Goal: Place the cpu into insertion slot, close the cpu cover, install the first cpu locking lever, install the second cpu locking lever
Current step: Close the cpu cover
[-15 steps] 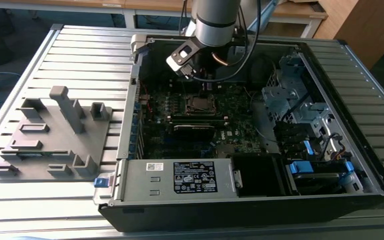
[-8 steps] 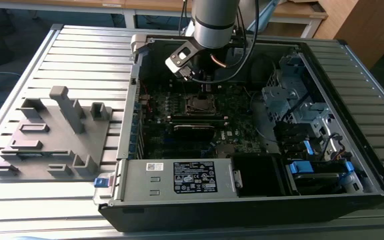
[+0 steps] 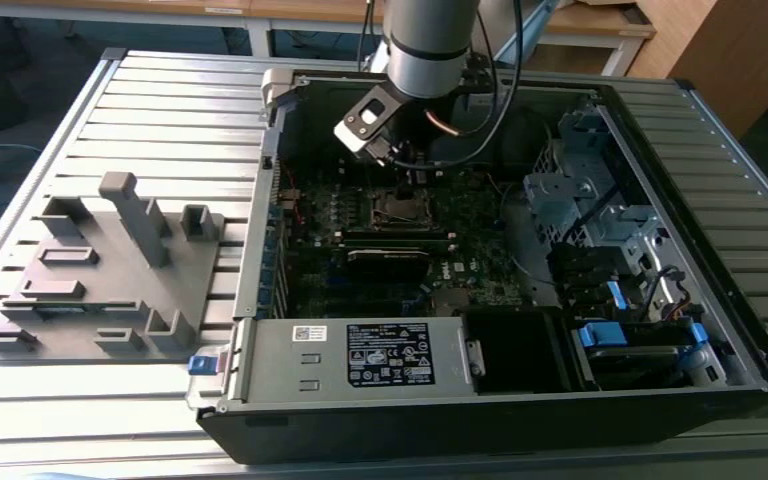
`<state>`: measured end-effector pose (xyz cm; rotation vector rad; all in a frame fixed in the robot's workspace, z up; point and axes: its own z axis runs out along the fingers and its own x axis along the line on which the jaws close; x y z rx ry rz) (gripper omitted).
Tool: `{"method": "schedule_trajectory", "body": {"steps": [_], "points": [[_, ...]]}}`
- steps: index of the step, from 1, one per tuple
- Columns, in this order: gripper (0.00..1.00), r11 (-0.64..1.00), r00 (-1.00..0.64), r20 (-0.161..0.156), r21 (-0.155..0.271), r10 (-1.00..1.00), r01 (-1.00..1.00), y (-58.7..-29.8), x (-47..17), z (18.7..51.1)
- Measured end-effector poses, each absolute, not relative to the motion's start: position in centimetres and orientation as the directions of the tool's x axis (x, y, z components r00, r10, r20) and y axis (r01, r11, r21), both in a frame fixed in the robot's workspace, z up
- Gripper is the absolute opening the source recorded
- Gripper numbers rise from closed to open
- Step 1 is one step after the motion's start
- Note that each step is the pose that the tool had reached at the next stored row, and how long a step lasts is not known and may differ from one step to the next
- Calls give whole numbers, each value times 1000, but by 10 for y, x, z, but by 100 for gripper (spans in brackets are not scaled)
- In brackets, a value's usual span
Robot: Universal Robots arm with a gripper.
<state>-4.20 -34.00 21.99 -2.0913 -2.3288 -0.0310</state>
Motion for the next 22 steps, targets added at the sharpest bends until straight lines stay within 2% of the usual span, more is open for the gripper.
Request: {"method": "schedule_trajectory", "body": {"steps": [10,22], "points": [[11,281,-281,22,7,959,960,-340,-42,218],[11,290,-290,22,7,957,957,-340,-43,216]]}}
